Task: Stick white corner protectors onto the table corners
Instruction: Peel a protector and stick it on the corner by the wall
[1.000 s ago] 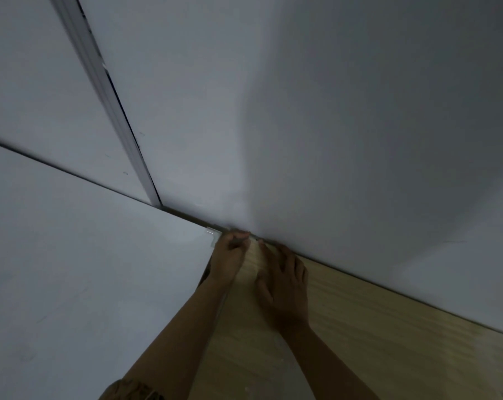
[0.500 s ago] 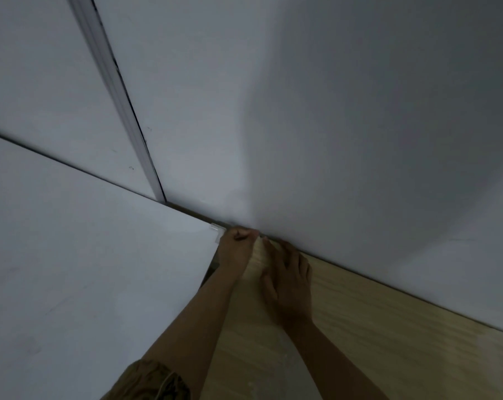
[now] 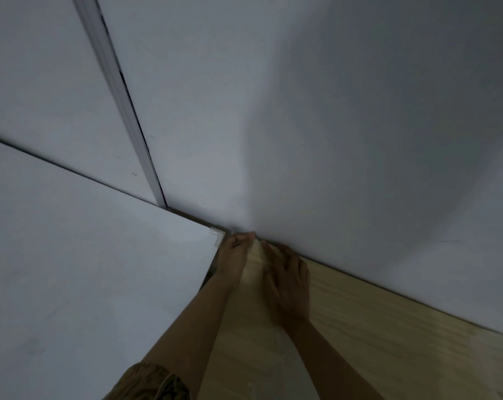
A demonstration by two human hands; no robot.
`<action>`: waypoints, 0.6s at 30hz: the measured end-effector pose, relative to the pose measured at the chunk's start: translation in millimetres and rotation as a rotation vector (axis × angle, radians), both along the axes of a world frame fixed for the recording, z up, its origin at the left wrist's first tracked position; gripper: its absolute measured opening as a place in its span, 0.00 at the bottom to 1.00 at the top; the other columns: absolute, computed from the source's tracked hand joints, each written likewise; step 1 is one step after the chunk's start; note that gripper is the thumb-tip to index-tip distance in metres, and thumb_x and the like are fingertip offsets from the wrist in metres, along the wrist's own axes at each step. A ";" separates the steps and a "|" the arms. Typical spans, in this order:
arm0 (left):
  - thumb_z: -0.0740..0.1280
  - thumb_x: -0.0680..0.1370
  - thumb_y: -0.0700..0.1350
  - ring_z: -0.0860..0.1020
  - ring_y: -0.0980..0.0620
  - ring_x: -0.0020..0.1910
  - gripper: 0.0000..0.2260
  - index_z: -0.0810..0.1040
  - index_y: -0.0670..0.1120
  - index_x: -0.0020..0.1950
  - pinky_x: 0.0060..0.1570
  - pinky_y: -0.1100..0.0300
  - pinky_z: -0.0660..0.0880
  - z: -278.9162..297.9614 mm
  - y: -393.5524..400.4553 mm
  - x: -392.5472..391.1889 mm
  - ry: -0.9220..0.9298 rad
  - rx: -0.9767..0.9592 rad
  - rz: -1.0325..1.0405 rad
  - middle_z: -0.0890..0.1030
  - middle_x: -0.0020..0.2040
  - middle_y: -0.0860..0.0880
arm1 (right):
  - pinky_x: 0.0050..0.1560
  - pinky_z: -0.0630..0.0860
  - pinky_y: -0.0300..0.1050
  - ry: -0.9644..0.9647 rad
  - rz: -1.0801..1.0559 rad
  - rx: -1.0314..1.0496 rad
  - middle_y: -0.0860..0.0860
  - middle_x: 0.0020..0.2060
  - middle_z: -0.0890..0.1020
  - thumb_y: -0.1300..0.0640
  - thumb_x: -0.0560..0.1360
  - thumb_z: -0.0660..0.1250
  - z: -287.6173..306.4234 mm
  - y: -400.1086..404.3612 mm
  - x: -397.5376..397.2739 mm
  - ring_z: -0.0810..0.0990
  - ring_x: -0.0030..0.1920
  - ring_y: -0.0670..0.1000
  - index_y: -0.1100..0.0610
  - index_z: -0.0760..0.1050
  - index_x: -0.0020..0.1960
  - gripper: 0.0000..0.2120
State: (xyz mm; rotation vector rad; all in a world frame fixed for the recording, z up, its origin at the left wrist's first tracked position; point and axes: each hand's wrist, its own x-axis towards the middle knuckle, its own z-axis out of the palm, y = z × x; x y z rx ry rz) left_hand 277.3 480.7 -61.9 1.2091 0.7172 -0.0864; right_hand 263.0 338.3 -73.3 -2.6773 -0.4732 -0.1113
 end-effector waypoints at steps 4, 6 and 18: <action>0.65 0.77 0.33 0.78 0.43 0.52 0.05 0.78 0.38 0.51 0.63 0.49 0.73 1.1 -1.4 -0.8 -0.048 0.007 0.067 0.80 0.45 0.45 | 0.61 0.68 0.51 0.083 -0.211 0.277 0.52 0.55 0.81 0.46 0.73 0.56 2.6 7.9 7.8 0.75 0.57 0.55 0.53 0.80 0.56 0.20; 0.66 0.76 0.33 0.78 0.45 0.51 0.06 0.78 0.38 0.52 0.64 0.48 0.72 3.3 -0.5 -0.8 -0.056 -0.006 0.061 0.80 0.46 0.45 | 0.61 0.66 0.51 0.085 -0.394 0.229 0.54 0.50 0.82 0.44 0.71 0.58 9.9 15.0 11.8 0.76 0.56 0.59 0.54 0.81 0.51 0.20; 0.66 0.75 0.32 0.79 0.39 0.53 0.09 0.78 0.31 0.54 0.63 0.43 0.72 -3.7 -0.4 2.9 -0.036 -0.127 0.121 0.80 0.55 0.33 | 0.71 0.52 0.55 0.277 -0.905 0.196 0.57 0.63 0.72 0.36 0.64 0.71 19.5 61.0 26.9 0.65 0.67 0.58 0.57 0.74 0.57 0.31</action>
